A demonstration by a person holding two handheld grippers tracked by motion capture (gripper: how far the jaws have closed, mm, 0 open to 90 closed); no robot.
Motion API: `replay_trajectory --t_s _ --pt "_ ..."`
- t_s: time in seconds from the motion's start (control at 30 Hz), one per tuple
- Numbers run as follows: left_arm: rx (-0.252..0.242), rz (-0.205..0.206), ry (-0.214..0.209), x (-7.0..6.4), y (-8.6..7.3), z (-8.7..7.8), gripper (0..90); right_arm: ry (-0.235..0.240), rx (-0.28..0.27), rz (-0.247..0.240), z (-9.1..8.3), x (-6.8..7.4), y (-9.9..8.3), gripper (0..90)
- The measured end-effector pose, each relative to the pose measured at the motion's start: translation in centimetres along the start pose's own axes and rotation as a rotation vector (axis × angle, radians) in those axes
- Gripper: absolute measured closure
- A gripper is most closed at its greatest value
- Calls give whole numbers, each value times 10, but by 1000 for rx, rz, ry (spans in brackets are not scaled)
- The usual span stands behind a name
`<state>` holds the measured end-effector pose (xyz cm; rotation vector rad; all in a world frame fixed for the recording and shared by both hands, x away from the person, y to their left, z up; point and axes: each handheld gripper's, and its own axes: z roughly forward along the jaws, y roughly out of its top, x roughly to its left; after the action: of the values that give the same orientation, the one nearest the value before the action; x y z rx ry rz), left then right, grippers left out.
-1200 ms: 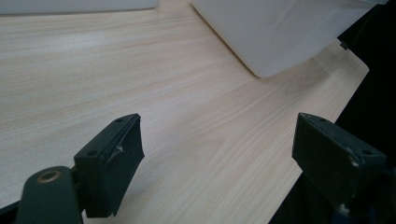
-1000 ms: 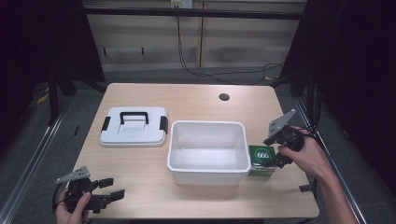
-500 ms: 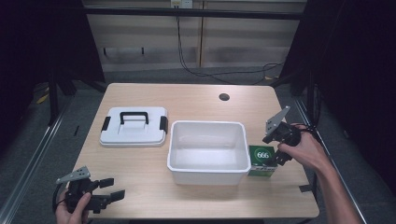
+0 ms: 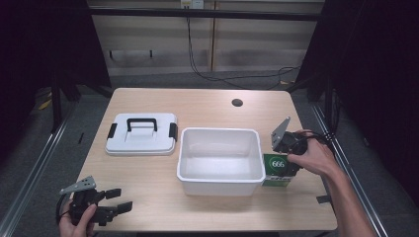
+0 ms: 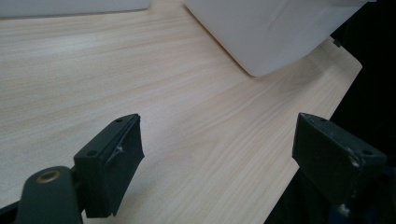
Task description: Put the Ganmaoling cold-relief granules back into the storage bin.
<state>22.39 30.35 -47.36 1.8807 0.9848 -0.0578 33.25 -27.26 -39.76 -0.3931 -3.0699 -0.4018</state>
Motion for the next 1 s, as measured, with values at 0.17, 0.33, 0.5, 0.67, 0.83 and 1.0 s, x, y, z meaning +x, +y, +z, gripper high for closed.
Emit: replay_trajectory --t_s 0.17,0.33,0.5,0.67,0.83,1.0 --pt "-2 1 4 -1 0 0 162 -5 32 -19 3 1 2 80" --pt "-1 10 8 -1 0 0 162 -27 81 -43 7 0 3 81" --pt "0 10 7 -1 0 0 162 -16 124 -61 13 1 5 81" --pt "0 10 9 0 0 0 162 -17 135 -75 16 1 7 83" --pt "1 8 8 -1 0 0 162 -20 166 -80 22 0 9 96" --pt "1 9 9 -1 0 0 162 -24 169 -80 24 1 10 128"
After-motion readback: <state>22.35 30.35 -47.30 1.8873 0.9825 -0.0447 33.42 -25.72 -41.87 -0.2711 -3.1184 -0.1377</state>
